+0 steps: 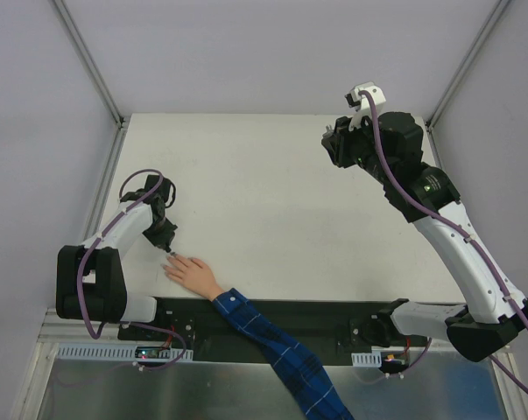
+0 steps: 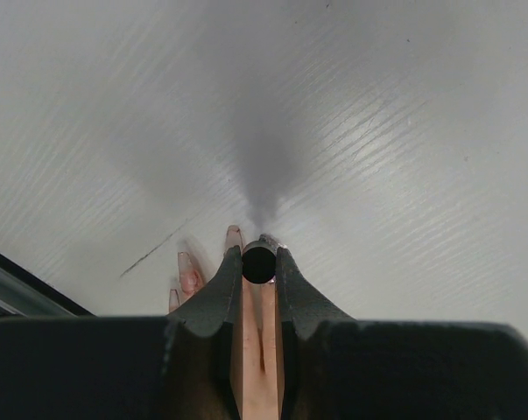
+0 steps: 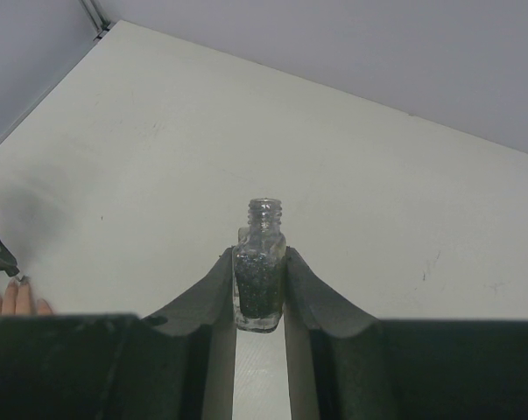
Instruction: Paint the nails
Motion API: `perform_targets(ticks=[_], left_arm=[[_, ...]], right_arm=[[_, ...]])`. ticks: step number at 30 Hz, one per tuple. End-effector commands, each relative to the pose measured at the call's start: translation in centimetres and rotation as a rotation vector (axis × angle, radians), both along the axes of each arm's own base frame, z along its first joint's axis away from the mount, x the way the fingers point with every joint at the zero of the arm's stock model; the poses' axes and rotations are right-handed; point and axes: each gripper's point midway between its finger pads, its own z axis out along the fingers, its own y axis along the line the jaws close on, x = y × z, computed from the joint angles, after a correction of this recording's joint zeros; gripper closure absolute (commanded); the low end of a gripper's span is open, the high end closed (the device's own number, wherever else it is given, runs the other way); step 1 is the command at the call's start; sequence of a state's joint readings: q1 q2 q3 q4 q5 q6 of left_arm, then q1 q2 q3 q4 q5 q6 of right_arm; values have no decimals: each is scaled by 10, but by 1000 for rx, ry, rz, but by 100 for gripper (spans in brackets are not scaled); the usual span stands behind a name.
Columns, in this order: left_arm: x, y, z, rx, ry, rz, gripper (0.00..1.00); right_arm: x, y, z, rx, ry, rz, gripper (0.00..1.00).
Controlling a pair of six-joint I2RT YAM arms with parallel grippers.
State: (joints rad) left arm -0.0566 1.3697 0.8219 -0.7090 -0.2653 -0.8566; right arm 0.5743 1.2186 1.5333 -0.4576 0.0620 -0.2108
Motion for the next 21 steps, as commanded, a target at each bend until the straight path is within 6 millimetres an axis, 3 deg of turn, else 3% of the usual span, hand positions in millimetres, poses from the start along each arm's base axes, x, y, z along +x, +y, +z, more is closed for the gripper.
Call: perform_targets(ticks=[1, 13, 21], left_arm=[[9, -1, 2, -20, -27, 22, 100], [1, -3, 1, -36, -7, 22, 100], [-1, -3, 12, -37, -26, 14, 100]], right_arm=[[-4, -1, 25, 51, -56, 5, 100], [-4, 0, 23, 54, -47, 11, 100], [-5, 0, 23, 59, -46, 12, 100]])
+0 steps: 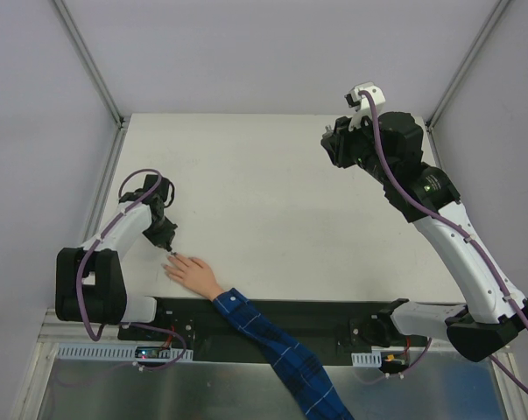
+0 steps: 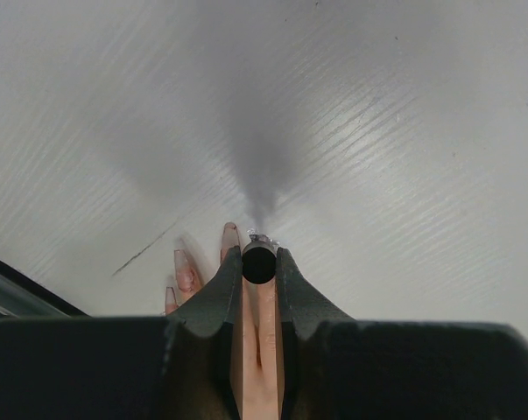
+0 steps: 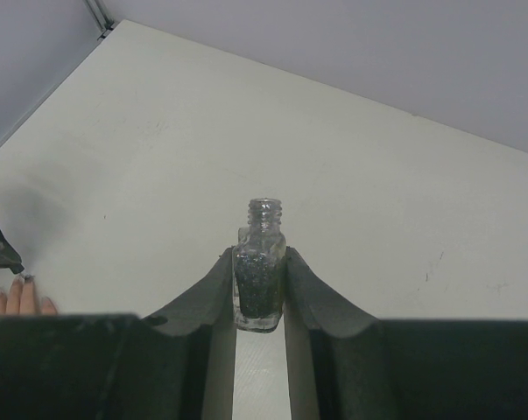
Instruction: Paint the nails
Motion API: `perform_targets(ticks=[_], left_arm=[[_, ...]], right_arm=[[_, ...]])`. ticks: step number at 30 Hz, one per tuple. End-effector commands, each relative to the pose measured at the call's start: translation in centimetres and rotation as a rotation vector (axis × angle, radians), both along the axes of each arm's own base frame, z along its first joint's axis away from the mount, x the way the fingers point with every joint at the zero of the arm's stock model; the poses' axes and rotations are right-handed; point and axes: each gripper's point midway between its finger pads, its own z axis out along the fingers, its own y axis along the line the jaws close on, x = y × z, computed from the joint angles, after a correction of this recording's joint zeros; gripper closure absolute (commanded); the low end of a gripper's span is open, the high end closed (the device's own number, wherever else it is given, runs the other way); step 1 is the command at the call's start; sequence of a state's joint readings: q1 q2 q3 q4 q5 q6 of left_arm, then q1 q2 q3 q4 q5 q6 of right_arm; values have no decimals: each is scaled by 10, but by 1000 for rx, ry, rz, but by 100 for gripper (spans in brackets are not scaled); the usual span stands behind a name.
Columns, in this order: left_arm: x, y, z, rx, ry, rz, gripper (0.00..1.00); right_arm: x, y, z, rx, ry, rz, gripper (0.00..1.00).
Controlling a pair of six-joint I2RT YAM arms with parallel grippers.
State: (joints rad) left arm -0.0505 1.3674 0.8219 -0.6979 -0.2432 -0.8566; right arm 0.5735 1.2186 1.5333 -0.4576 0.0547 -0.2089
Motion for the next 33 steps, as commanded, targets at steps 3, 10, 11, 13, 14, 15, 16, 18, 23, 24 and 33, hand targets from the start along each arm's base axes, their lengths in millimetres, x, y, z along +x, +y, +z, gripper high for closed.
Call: perform_targets(ticks=[3, 10, 11, 13, 14, 15, 16, 18, 23, 24, 33], left_arm=[[0, 0, 19, -10, -39, 1, 100], [-7, -3, 12, -31, -7, 26, 100], [-7, -4, 12, -31, -6, 27, 100], [-4, -4, 11, -30, -3, 27, 100], [-3, -3, 11, -27, -4, 28, 100], [-2, -3, 11, -29, -5, 29, 100], [-1, -3, 11, -27, -6, 29, 100], [-1, -3, 11, -26, -5, 33, 100], [1, -2, 9, -19, -2, 35, 100], [1, -2, 9, -19, -3, 34, 100], [7, 4, 10, 11, -5, 38, 100]], right_arm=[[-5, -1, 22, 57, -47, 9, 100], [-6, -1, 22, 57, -47, 9, 100], [-5, -1, 22, 56, -47, 6, 100], [-6, -1, 23, 57, -48, 7, 100], [-6, -1, 23, 57, -48, 10, 100], [-6, -1, 23, 57, -48, 9, 100], [-5, -1, 22, 56, -47, 7, 100], [-5, 0, 23, 57, -48, 9, 100], [-4, 1, 23, 57, -47, 10, 100], [-4, 1, 22, 56, -45, 13, 100], [-2, 1, 22, 50, -47, 10, 100]])
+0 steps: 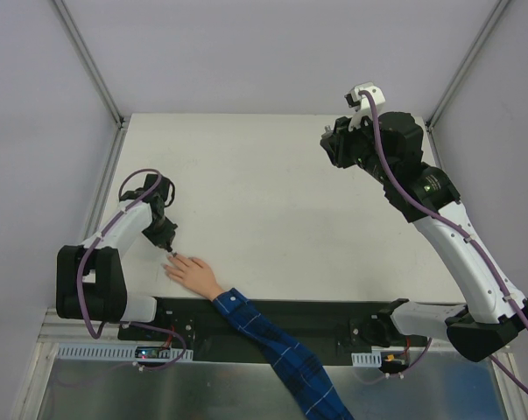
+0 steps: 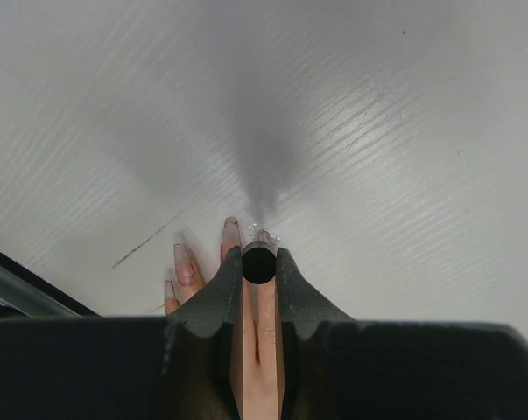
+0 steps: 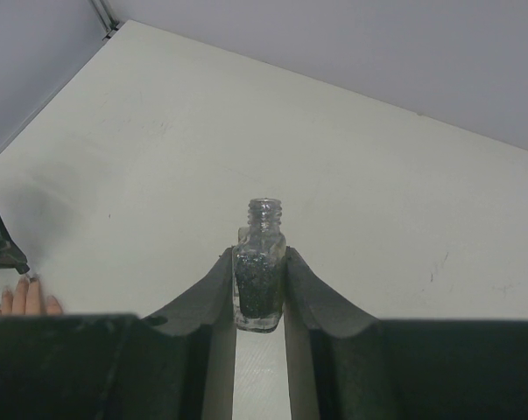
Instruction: Paint the nails
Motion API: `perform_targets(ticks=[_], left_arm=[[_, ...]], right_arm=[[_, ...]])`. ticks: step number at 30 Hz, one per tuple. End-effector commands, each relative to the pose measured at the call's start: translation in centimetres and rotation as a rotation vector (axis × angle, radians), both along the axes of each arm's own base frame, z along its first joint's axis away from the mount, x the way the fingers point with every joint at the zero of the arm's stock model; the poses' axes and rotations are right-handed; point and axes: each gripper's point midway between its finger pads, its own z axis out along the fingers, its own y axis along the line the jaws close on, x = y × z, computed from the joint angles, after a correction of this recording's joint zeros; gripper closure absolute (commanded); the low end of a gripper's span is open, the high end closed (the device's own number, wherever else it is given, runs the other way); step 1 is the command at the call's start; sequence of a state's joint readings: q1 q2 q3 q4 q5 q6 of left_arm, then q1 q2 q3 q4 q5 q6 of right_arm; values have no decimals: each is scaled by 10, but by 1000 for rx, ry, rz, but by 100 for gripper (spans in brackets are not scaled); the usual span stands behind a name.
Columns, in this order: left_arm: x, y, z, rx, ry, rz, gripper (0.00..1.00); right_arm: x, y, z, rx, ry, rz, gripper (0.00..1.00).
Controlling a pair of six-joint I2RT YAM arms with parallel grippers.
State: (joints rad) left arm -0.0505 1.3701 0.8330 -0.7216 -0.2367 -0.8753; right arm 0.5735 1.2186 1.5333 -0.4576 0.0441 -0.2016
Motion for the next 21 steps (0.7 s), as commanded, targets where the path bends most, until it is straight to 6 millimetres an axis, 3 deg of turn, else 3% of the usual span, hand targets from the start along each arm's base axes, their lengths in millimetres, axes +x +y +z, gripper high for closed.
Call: perform_targets(ticks=[1, 21], left_arm=[[10, 5, 8, 21, -17, 21, 100], [15, 13, 6, 47, -12, 23, 100]], right_arm=[[-1, -1, 23, 42, -54, 0, 100], [-2, -3, 26, 36, -66, -2, 100]])
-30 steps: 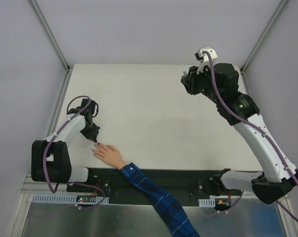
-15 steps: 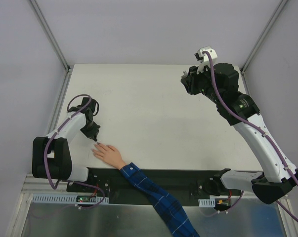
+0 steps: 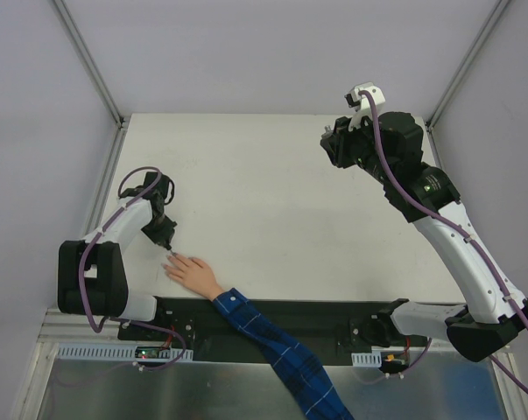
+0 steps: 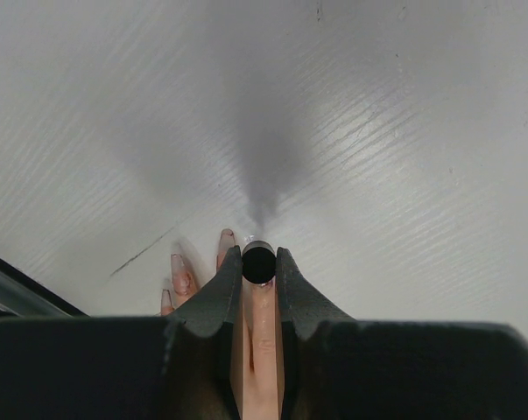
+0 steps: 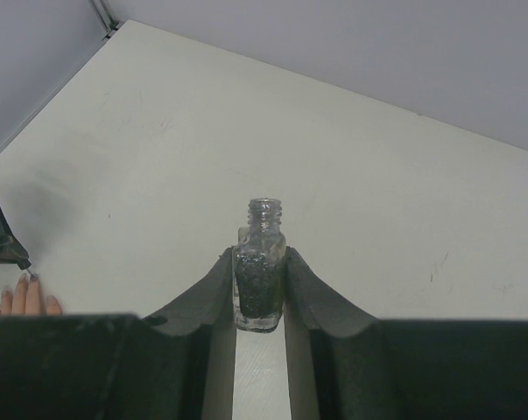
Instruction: Paint the nails
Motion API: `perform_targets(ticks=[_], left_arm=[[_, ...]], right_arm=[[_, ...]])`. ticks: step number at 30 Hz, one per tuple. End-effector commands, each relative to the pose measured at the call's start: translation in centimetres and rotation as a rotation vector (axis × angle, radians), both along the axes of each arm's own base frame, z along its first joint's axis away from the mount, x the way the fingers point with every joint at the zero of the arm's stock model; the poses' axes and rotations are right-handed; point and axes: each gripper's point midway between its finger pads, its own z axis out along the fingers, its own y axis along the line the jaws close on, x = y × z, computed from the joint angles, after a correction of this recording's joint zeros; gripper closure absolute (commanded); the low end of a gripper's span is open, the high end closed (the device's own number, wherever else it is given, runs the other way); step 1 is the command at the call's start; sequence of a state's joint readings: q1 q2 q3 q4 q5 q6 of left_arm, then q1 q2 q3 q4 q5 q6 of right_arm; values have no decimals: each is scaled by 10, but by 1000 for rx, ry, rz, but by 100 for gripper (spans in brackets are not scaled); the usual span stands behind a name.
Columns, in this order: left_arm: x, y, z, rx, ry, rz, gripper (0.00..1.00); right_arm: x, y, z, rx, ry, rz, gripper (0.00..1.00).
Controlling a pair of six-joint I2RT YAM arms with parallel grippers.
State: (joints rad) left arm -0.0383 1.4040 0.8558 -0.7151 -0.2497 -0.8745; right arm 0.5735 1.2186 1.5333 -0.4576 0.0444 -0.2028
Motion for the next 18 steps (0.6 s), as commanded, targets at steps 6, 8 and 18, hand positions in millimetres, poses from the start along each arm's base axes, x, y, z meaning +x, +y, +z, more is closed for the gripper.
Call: perform_targets(ticks=[6, 8, 18], left_arm=[[17, 8, 15, 32, -52, -10, 100], [17, 6, 15, 24, -58, -12, 100], [-4, 0, 4, -14, -25, -4, 100]], right_arm=[[-4, -4, 26, 42, -66, -1, 100], [-5, -4, 26, 46, -64, -1, 100], [-8, -3, 24, 57, -55, 6, 100]])
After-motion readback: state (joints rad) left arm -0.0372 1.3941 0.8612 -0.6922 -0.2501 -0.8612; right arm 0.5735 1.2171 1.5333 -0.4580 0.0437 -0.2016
